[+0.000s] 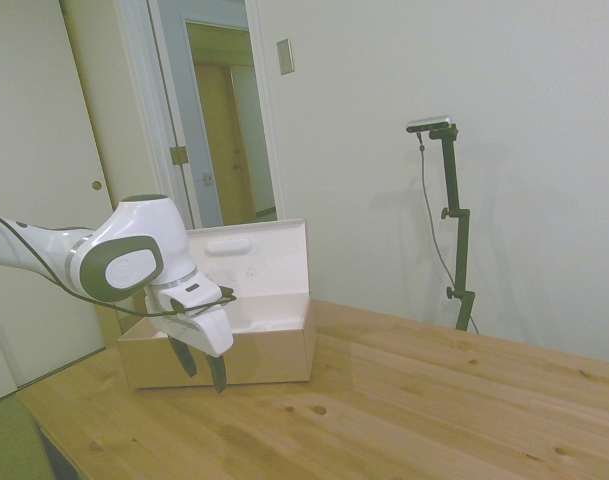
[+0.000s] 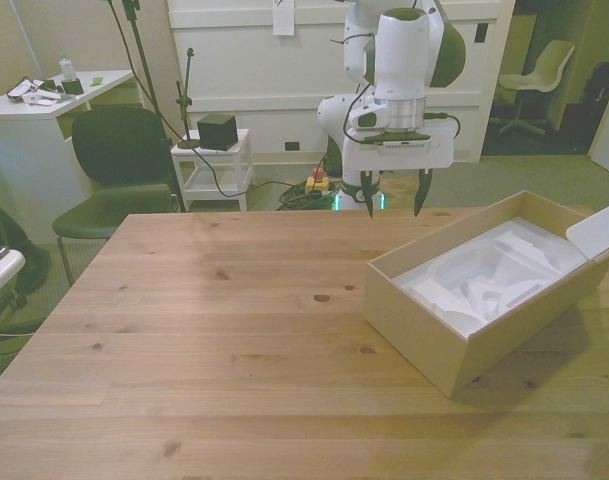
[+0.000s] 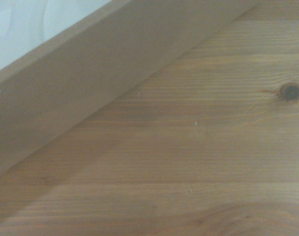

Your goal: Close the box

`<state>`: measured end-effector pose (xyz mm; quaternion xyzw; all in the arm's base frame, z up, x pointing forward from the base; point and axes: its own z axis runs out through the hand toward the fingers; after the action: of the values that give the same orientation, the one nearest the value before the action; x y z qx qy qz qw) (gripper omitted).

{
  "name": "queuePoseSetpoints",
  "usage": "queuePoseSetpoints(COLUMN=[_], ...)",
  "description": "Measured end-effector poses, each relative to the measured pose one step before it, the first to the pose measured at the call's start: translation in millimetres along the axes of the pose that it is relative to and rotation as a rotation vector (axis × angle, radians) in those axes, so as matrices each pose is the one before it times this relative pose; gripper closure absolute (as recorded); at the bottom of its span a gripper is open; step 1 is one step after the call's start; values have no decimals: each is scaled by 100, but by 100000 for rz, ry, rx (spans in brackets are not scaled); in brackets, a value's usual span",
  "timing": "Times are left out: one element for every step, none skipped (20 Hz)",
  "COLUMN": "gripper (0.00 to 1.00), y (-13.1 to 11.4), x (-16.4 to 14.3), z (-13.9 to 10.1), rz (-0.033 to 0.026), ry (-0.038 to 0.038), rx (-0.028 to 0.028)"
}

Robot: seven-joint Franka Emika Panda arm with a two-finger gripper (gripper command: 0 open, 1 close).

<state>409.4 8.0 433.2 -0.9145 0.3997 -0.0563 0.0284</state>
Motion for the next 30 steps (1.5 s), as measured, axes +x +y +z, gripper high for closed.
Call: queuePoseSetpoints(gripper=[0,0,0,0,0,0,0,0,0,0,0,0,0,0,0,0,0,0,0,0,0,0,0,0,0,0,0,0,0,0], y=[-10,1,4,-23,-109,-190,-310,-469,-461,-533,-594,-605,-606,-700,-767,-782,-785,-771,-833,-803,-1029,-786,-913,-1054,-957,-915,-970,-972,-958,-895], x=[13,9,61,115,115,82,-84,-226,-305,-366,-364,-328,-264,-230,-176,-149,-141,-148,-112,-48,56,147,218,301,276,342,342,366,316,231], z=[46,72,-81,-299,-488,-641,-690,-812,-730,-733,-724,-791,-805,-991,-1045,-1077,-989,-827,-715,-570,-528,-300,-263,-285,-313,-316,-314,-320,-246,-188], rz=[-18,3,118,164,74,-108,-418,-755,-693,-787,-878,-910,-989,-1134,-1292,-1222,-1125,-1137,-1257,-1269,-1860,-1351,-1305,-1746,-1469,-1200,-807,-1003,-1242,-1644], ry=[-60,-114,73,380,613,686,504,679,664,946,1075,1146,1040,1330,1196,1126,1235,1034,1034,971,1332,1215,1380,1600,1296,1569,1892,2038,1154,861], rx=[-94,-128,144,487,761,823,642,748,569,718,804,885,702,1143,1214,1172,1108,803,847,682,501,-2,-181,-162,220,199,183,187,527,607])
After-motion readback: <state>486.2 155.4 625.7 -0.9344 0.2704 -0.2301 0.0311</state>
